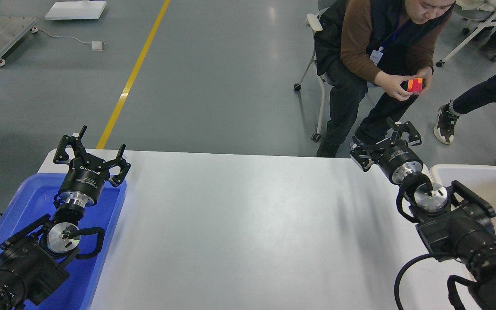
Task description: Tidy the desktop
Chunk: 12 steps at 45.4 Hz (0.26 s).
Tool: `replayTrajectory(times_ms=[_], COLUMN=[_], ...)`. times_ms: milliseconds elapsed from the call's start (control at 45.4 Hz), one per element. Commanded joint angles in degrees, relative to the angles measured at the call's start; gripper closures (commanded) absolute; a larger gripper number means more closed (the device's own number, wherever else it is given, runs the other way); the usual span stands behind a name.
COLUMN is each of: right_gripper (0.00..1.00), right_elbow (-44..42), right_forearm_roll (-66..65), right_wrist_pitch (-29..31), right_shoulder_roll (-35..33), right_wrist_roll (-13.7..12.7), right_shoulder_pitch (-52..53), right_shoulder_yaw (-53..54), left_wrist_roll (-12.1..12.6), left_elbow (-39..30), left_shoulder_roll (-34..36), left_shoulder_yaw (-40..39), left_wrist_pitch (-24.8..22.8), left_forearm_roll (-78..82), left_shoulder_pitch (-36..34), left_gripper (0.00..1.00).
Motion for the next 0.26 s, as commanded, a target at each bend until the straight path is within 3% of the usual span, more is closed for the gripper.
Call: replayTrajectory(times_ms=[0, 242], right_gripper=[0.00, 0.00], right_elbow=[-0.02, 0.07], right_forearm_roll=[0.71, 0.71], right_wrist_pitch=[2.37, 2.55], right_shoulder_roll=[4.37, 4.46], right_wrist_roll=[0.21, 0.30], right_shoulder_pitch=[-2.70, -2.96], right_shoulder_yaw=[0.58, 0.23], left_wrist_roll=[0.00, 0.00], left_elbow=[0.00, 0.00], left_shoulder_roll=[-0.01, -0.01], left_shoulder_yaw=[0.00, 0.00], left_wrist_pitch=[0.00, 0.00], left_forearm_roll=[0.00, 0.00], left_shoulder_pitch=[-0.03, 0.06], left_gripper=[0.00, 0.00])
